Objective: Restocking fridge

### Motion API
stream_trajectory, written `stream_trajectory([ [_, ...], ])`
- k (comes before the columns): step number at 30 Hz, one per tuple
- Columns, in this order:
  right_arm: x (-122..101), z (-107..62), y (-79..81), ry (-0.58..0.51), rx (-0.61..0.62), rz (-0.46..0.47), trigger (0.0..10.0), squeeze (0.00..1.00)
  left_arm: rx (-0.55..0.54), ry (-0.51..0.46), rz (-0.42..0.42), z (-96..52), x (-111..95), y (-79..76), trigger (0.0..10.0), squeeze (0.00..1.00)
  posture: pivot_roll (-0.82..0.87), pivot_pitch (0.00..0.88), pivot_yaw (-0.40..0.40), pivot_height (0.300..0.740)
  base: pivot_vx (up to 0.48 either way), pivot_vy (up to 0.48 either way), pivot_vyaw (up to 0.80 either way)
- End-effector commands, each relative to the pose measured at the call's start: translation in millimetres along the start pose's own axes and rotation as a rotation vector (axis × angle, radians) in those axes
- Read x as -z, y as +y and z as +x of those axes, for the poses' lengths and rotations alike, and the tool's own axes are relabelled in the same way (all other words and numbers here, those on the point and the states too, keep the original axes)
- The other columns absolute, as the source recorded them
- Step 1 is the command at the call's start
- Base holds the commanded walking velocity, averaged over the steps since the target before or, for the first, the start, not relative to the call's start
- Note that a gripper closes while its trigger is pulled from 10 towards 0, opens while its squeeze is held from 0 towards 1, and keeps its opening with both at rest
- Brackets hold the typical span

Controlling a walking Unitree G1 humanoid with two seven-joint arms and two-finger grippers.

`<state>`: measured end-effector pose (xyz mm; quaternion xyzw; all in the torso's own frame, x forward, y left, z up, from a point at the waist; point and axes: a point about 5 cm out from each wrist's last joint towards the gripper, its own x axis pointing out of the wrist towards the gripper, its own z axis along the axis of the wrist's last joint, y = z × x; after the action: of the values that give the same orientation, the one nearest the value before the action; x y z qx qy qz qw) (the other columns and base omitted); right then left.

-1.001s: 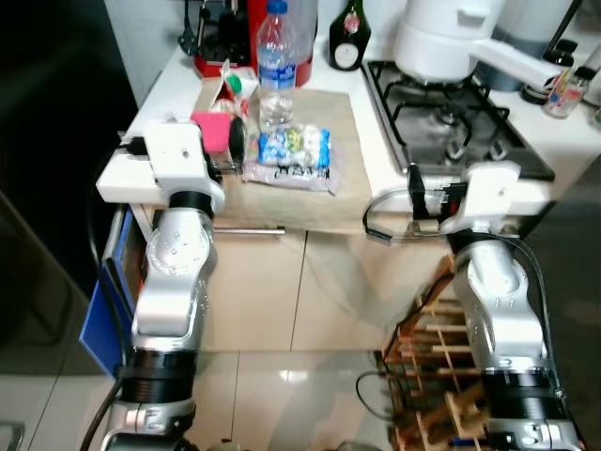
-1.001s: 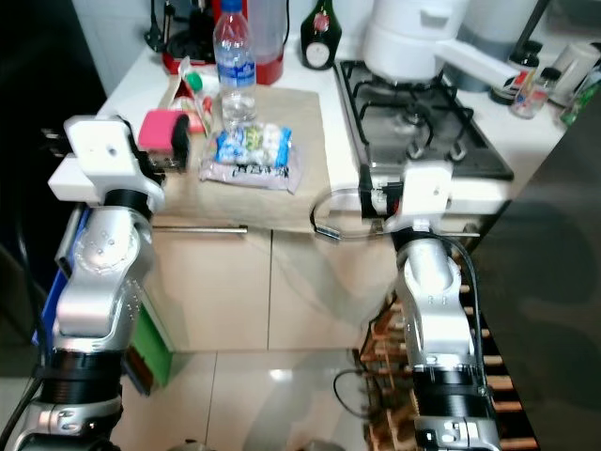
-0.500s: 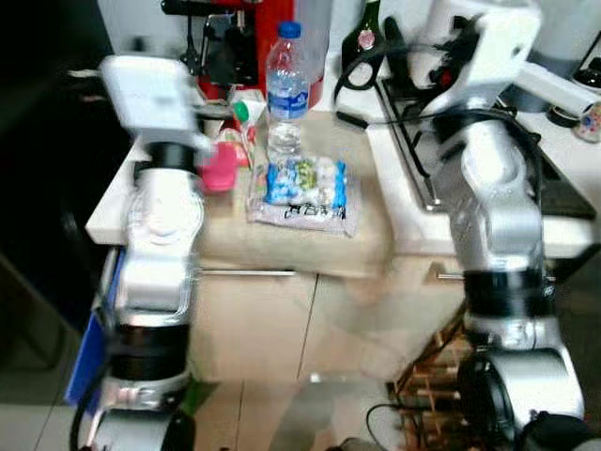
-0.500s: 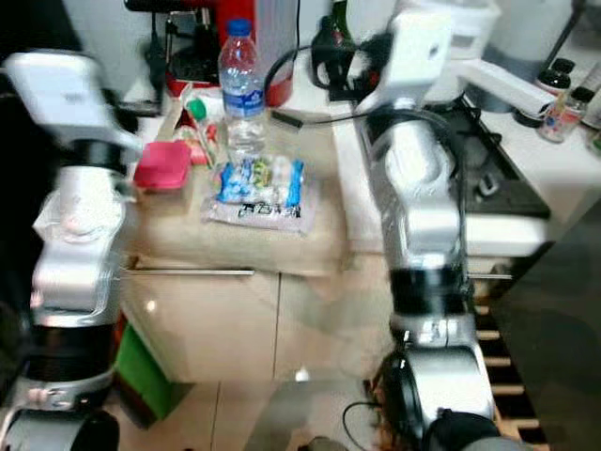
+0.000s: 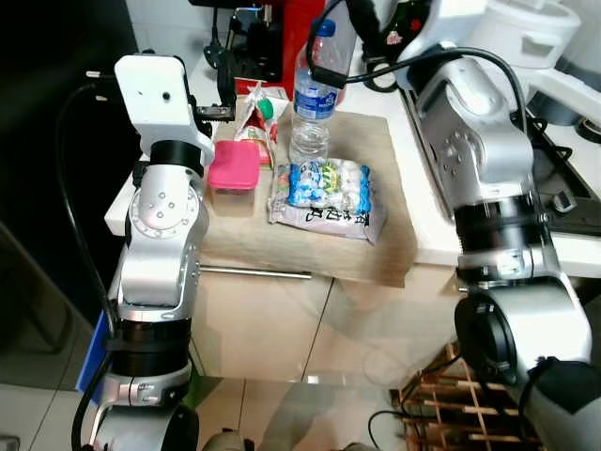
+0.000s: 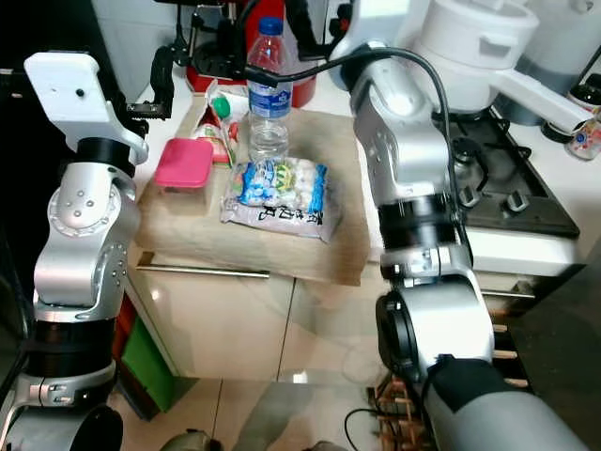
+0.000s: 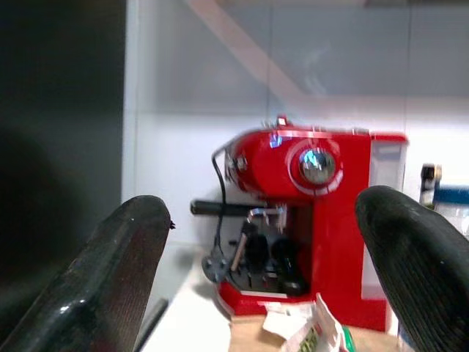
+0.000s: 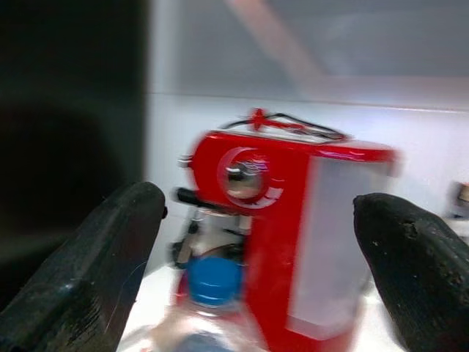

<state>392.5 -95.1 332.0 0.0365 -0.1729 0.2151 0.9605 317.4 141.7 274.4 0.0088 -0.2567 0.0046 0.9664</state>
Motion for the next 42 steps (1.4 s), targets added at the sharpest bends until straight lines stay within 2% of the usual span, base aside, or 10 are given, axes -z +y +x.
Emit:
stream_trajectory([
  [1,1.2,2.0,-6.0,0.041,-0.011,0.035,10.0,0.0,0.007,-0.001,-0.011,-1.8,-2.3,3.2,10.0,0.0,0.09,0.007,-0.072,0.74,0.0,0.0,0.0],
  [5,4.8,4.3,-8.8,0.09,-0.033,0.081,10.0,0.0,0.008,-0.003,-0.016,-2.4,-3.9,5.0,10.0,0.0,0.1,0.008,-0.074,0.74,0.0,0.0,0.0],
  [10,11.7,7.5,-15.5,0.135,-0.02,0.089,10.0,0.0,0.011,-0.001,-0.011,-1.7,-4.3,6.0,10.0,0.0,0.1,0.007,-0.073,0.74,0.0,0.0,0.0],
  [15,26.9,9.8,-24.2,0.205,0.038,0.049,10.0,0.0,0.017,0.003,-0.013,-0.6,-4.0,6.7,10.0,0.0,0.1,0.0,-0.079,0.74,0.0,0.0,0.0],
  [30,42.3,16.1,-12.1,0.259,0.026,0.066,10.0,0.0,0.012,0.01,-0.012,-4.3,-3.5,7.9,10.0,0.0,0.13,0.0,-0.098,0.74,0.0,0.0,0.0],
  [32,43.3,16.1,-12.3,0.264,0.034,0.065,10.0,0.0,0.066,0.049,-0.043,-4.7,1.9,2.3,10.0,0.0,0.13,0.0,-0.095,0.74,0.0,0.0,0.0],
  [34,44.9,16.1,-12.1,0.27,0.041,0.077,10.0,0.0,0.176,0.086,-0.071,-7.3,7.0,-10.1,10.0,0.0,0.13,0.0,-0.095,0.74,0.0,0.0,0.0],
  [35,46.5,15.9,-11.9,0.276,0.047,0.078,10.0,0.0,0.253,0.096,-0.083,-9.8,8.6,-19.4,10.0,0.0,0.14,0.0,-0.095,0.74,0.0,0.0,0.0],
  [39,49.4,15.7,-10.5,0.288,0.053,0.076,10.0,0.0,0.401,0.103,-0.104,-15.5,8.7,-35.1,10.0,0.0,0.14,0.0,-0.093,0.74,0.0,0.0,0.0],
  [42,49.9,16.2,-9.7,0.289,0.055,0.075,10.0,0.0,0.441,0.097,-0.105,-15.9,7.3,-37.9,10.0,0.0,0.14,0.0,-0.091,0.74,0.0,0.0,0.0],
])
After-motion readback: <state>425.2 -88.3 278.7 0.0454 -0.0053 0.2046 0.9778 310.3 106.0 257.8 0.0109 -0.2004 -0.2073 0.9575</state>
